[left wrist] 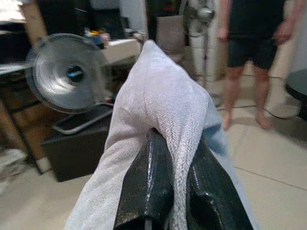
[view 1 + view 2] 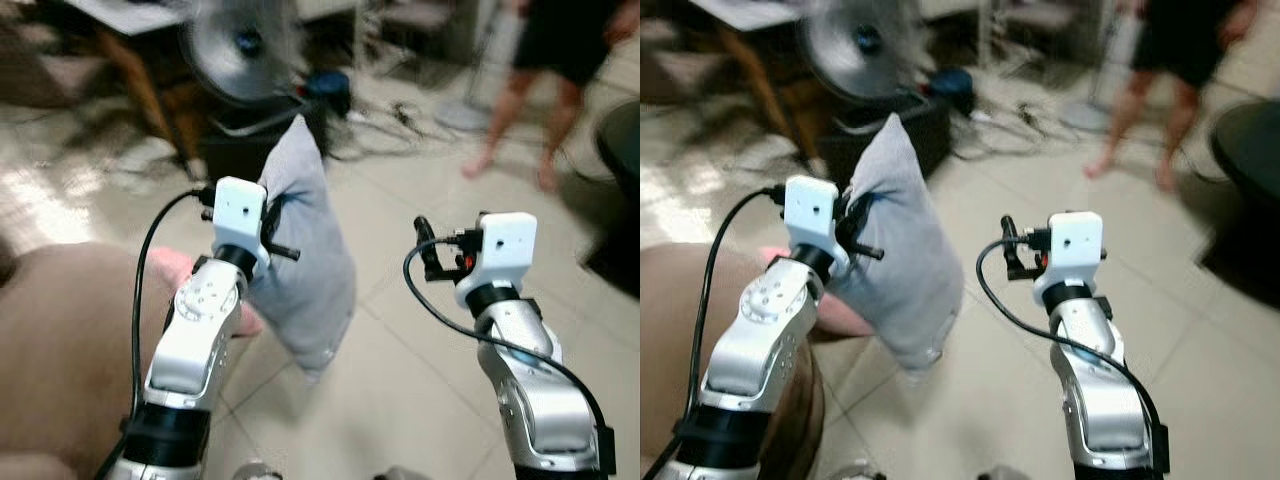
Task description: Move the pillow to the sofa from floor
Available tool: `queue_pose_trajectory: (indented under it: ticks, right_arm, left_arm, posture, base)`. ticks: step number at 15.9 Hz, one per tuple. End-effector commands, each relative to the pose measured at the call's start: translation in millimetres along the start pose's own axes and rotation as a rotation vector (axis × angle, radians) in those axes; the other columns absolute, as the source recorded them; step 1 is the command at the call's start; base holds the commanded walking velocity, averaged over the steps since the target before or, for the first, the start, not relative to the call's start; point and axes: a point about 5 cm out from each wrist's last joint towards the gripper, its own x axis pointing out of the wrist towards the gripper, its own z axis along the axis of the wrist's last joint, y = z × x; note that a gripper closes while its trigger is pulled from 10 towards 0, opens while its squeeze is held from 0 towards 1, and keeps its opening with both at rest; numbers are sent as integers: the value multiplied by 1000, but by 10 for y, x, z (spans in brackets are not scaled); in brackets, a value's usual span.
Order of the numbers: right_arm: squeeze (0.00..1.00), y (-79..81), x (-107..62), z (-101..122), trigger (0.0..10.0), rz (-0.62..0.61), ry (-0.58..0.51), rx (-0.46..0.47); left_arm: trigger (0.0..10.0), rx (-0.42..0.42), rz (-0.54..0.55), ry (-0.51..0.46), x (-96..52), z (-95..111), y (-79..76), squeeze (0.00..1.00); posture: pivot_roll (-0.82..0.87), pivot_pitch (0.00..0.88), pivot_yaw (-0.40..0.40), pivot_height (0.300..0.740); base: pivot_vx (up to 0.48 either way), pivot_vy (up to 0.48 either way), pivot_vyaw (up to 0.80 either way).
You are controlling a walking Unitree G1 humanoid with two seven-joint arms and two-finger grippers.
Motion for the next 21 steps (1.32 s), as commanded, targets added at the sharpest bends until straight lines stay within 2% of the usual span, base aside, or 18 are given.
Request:
queue_pose_trajectory:
  ticks: [1,3,4,7,15,18,21]
  right_arm:
    - [0,-12,-4,12,10000,-7,2,-10]
    - [0,-34,-3,5,10000,-13,6,-14]
    - [0,-65,0,-9,10000,-31,17,-25]
    - [0,-138,3,-54,10000,-83,44,-25]
    - [0,-112,3,-61,10000,-73,44,-15]
    - [0,-89,3,-76,10000,-49,50,-38]
    - [0,-54,4,-80,10000,-22,49,-51]
  left_arm:
    - [10000,16,13,-43,29,108,9,0]
    - [10000,28,21,-45,34,110,14,0]
    - [10000,-5,23,-36,45,105,18,0]
    - [10000,-15,7,-33,60,98,29,0]
    - [10000,-22,30,-39,66,92,76,0]
    - [10000,-21,35,-41,71,82,83,0]
    - [10000,-21,34,-40,73,76,81,0]
  posture:
    - [-72,0,54,740]
    - [-73,0,54,740]
    - [-72,0,54,740]
    - [-75,0,57,740]
    - [-74,0,55,740]
    - [-76,0,56,740]
    - [-76,0,55,740]
  base:
    - [0,-480,800]
    - [0,-480,800]
    - [0,0,800]
    - [0,0,0]
    - [380,0,0]
    - [406,0,0]
    - [406,0,688]
